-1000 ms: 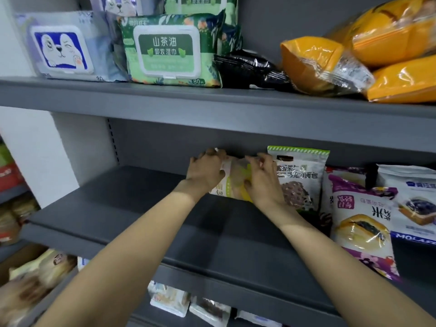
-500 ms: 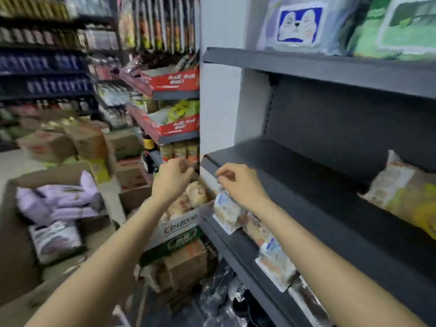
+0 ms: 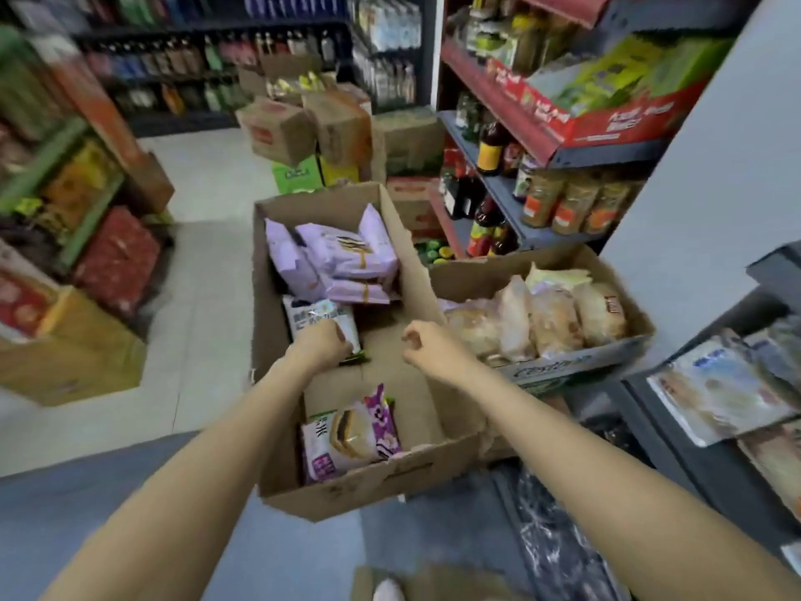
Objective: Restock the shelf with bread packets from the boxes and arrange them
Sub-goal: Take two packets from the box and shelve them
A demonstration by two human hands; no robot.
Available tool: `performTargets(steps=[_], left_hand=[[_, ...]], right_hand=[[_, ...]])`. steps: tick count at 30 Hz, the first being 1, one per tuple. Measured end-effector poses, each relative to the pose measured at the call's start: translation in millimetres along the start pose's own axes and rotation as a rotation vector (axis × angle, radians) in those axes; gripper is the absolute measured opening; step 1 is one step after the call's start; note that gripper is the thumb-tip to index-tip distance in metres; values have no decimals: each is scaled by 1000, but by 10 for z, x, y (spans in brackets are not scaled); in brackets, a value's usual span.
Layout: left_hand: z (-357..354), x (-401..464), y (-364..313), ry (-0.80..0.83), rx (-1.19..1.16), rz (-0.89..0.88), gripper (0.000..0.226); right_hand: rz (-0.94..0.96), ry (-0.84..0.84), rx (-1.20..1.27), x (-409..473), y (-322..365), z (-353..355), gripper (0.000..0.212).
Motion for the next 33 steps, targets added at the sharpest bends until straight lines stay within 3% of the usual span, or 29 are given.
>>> performTargets(steps=[2,6,8,10,13,16,20,23,26,31,33], left_hand=[[-217,135,168,163,85,71,19],[-724,246,452,576,162,249,108],[-920,269,534,694,159,266,117],[-1010,253,514,725,157,208,114],[-1081,298,504,708,153,128,85],[-1071,355,491,639,125,124,72],[-886,445,437,461,1,227,69],[-795,433,380,399,-1,255,87],[-764,414,349,333,16,292,91],[-606,372,364,202,13,315,81],[-570,369,399,180,-25,304,84]], right_hand=[[-67,123,-23,222,-47,-266,44],[-195,313,-18,602,-238,-799,44],[-261,361,-49,751,-397,-1023,41],[-324,364,-6,824,-562,-1168,37],[-456,390,154,951,-788,-1501,14],[-668,348,358,961,-927,-1652,22],[-804,397,465,881,-966,-1643,33],[-854,381,520,860,-980,-1620,31],[-857,377,547,853,-929,-1625,27],[-941,298,925,869,-988,-1679,33],[-931,304,925,886,-1080,-1711,31]])
Point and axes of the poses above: each hand's wrist, its own x-axis towards the middle knuckle, its own z-axis out of the back of the hand, y = z × x, the point moved 4 cm from there along x, towards the middle knuckle, and after that the axes turned 10 degrees about z, right-handed, at the moved point
